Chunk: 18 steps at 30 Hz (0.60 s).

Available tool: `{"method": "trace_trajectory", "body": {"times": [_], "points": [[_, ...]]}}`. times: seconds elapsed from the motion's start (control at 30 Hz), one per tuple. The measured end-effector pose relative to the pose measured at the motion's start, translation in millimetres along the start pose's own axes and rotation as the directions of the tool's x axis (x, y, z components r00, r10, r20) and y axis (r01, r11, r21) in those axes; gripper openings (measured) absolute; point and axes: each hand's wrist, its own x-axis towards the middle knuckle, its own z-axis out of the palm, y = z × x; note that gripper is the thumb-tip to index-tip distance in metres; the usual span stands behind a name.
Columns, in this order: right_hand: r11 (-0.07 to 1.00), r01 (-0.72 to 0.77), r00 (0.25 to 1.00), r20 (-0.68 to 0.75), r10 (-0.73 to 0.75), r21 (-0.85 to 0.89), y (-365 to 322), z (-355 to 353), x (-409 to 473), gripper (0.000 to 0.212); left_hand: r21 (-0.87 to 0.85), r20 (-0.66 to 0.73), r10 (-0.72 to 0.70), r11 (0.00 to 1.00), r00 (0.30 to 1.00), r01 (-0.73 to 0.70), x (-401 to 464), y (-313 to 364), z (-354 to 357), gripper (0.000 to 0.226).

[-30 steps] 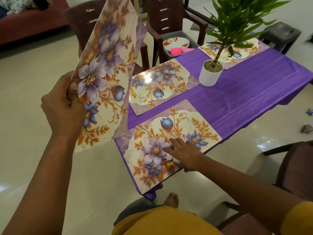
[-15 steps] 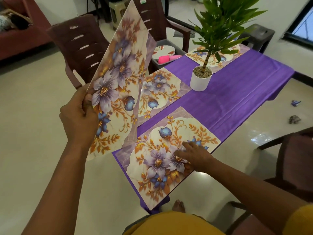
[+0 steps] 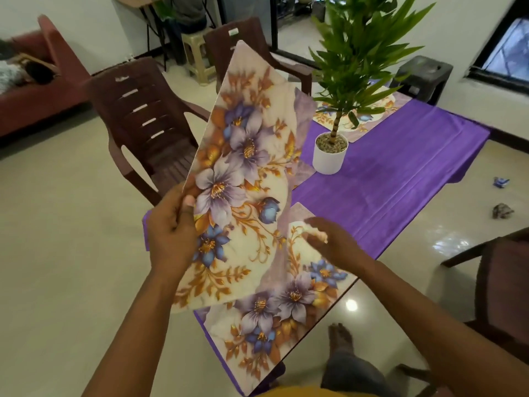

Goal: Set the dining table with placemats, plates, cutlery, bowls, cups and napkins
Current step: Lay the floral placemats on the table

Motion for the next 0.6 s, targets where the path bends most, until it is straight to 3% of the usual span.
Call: {"method": "trace_trajectory", "body": {"times": [0.1,0.27,0.37,0.47,0.6], "points": [[0.903,-0.052,0.996,-0.04,0.076,0.426,-17.6,-37.0,23.2,0.017,-0.137,-0.013,-0.103,0.985,0.995,0.1,-10.5,-1.0,35.7,0.03],[0.589,-0.145,0.981,0.039,0.19,0.795,9.5,-109.7,57.2,0.026,-0.44,-0.029,-0.317,0.856,0.948,0.272,-32.2,5.7,96.1,0.035],[0.502,-0.187,0.981,0.136,0.138,0.844,33.9,-156.2,68.4,0.033,-0.531,-0.013,-0.421,0.771,0.907,0.351,-44.0,16.4,135.4,0.02],[0.53,-0.18,0.983,0.167,0.074,0.829,54.7,-191.8,77.9,0.033,-0.607,0.063,-0.474,0.68,0.878,0.411,-58.3,30.9,166.6,0.024],[0.594,-0.121,0.99,0.139,0.015,0.795,70.2,-233.7,87.6,0.034,-0.569,0.162,-0.487,0.664,0.858,0.484,-66.6,41.3,189.8,0.038]]}}
